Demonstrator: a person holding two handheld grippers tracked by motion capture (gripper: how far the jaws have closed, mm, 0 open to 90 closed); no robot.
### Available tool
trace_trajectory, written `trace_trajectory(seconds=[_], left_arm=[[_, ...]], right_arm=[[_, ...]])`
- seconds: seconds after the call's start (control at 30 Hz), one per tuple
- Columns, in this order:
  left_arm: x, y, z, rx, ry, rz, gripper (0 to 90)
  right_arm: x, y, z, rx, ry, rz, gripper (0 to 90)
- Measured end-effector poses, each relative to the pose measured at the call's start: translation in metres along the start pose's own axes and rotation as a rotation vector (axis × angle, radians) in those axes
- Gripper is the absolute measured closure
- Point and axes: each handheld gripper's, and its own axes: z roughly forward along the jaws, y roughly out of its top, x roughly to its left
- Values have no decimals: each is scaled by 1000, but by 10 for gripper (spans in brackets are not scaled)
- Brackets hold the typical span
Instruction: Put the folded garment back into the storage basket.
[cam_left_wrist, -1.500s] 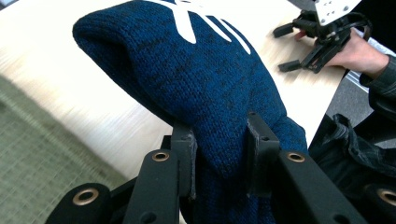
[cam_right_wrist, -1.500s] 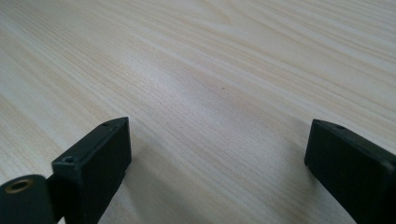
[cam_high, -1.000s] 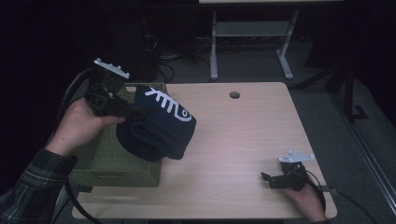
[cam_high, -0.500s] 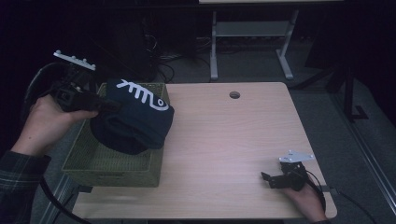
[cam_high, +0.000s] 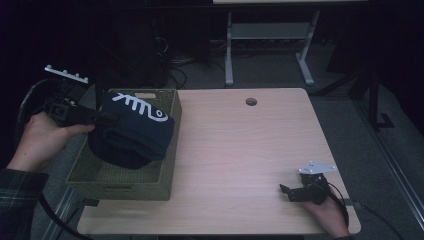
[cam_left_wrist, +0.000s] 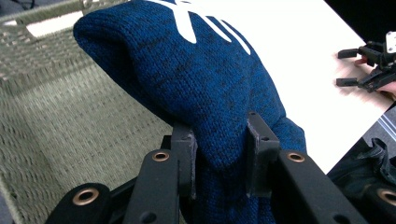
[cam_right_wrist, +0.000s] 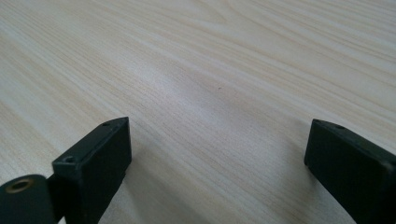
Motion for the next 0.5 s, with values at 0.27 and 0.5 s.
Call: trace_trajectory(seconds=[0.27,0.5], left_arm=[[20,-16,11,5,-6,-54,699],[34,-27,15,13,12,-89,699]], right_arm=[[0,0,0,0,0,1,69],[0,0,0,-1,0,0,69]])
